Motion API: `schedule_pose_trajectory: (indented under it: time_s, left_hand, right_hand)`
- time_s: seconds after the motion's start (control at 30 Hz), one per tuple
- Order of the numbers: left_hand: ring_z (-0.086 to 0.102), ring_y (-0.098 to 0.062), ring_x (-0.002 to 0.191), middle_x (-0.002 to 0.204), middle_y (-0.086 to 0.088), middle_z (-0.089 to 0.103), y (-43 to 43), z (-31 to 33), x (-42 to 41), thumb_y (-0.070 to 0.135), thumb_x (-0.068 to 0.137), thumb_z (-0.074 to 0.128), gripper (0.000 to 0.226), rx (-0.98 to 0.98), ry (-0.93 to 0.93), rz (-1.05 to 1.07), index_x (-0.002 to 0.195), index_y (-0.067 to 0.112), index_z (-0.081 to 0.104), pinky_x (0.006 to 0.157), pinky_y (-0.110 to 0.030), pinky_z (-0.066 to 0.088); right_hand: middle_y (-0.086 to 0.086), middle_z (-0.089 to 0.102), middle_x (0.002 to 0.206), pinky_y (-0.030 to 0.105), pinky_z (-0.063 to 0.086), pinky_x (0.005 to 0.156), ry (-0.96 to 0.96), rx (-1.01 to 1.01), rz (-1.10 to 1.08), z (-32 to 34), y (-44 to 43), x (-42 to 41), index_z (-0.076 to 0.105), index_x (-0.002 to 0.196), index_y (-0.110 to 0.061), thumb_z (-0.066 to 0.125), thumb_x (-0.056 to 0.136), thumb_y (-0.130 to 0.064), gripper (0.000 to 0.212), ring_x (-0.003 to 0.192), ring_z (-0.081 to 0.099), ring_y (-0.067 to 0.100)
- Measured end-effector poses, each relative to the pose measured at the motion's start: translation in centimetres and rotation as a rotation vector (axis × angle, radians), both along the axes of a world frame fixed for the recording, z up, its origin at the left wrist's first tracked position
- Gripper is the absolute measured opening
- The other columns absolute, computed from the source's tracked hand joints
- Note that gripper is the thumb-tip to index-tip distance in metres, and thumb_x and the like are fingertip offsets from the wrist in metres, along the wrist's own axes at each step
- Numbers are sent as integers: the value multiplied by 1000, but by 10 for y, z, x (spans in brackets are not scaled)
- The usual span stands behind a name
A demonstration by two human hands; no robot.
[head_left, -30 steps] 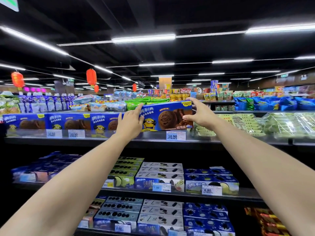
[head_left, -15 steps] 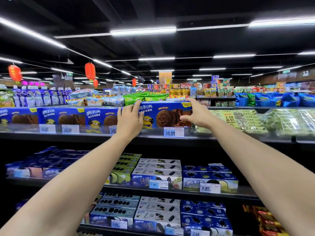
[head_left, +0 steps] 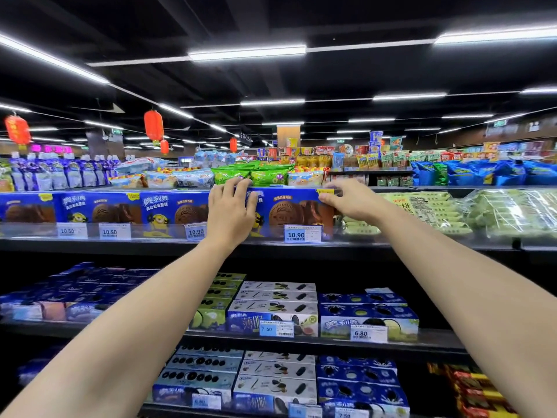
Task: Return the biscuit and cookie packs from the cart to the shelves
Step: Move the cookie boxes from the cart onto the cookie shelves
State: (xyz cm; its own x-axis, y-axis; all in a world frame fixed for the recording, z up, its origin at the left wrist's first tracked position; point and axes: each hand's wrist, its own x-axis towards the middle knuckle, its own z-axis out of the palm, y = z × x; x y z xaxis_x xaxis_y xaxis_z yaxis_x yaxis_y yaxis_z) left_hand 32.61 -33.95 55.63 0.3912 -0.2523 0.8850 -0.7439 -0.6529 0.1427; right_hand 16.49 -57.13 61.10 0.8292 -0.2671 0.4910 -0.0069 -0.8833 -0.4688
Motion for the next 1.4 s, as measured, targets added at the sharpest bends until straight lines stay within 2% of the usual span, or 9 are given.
schedule_pose_trajectory:
  time_s: [0.07,0.17,0.3,0.53,0.73,0.87,1.07,1.27,1.4]
  left_hand:
    - [43,-30,123,134,-5,55,-4,-2,-1,43,105,38,42,35,-23,32,135,18,55,111,-49,32]
    - [43,-30,124,132,-5,55,-7,-8,-3,43,105,37,42,75,-60,42,134,19,57,113,-49,29]
    - [41,-31,129,135,-7,54,-6,-14,-9,42,105,40,43,91,-63,44,138,18,54,118,-51,22]
    - [32,-30,142,149,-6,45,2,-16,-18,42,107,35,50,180,-38,74,153,23,38,121,-51,17]
    - [18,-29,152,164,-6,26,22,-32,-37,43,106,33,53,246,-23,67,158,30,27,123,-54,12]
    - [23,-29,150,161,-7,31,47,-54,-58,41,105,37,50,279,-4,26,154,29,34,123,-54,12]
    - [36,-29,143,149,-7,48,100,-114,-84,39,101,46,46,376,21,-24,144,21,50,120,-52,20]
    - [48,-29,129,135,-6,57,161,-214,-107,37,99,45,42,453,56,-107,134,17,57,114,-49,30]
    - [55,-30,118,121,-6,63,197,-291,-126,36,97,44,34,535,152,-135,118,16,62,111,-48,31]
  right_hand:
    - [5,61,131,23,42,67,49,-88,-18,-2,0,4,55,138,-28,53,101,-45,41,105,57,20]
    - [9,55,143,35,45,88,107,-219,-84,1,5,7,48,147,-23,52,102,-43,49,122,54,28]
    - [5,48,148,45,41,107,83,-377,-111,0,17,7,48,147,-23,56,101,-39,50,134,45,26]
    - [5,59,134,45,47,102,-33,-478,-145,-15,37,6,51,141,-18,54,102,-31,41,119,56,25]
    - [8,35,158,47,14,123,-115,-610,-301,-50,63,-4,32,155,-18,47,103,-39,58,149,24,27]
    - [10,25,164,48,12,125,-100,-570,-281,-77,100,-16,34,154,-19,47,103,-36,56,153,16,28]
    - [12,38,157,47,25,119,-26,-566,-256,-150,164,-44,44,150,-17,50,101,-33,51,146,33,30]
    - [13,48,149,46,35,112,110,-495,-206,-266,227,-67,50,145,-15,53,99,-31,49,138,42,31]
    - [15,41,155,47,34,113,282,-429,-107,-354,265,-84,47,148,-14,52,100,-30,51,142,39,32]
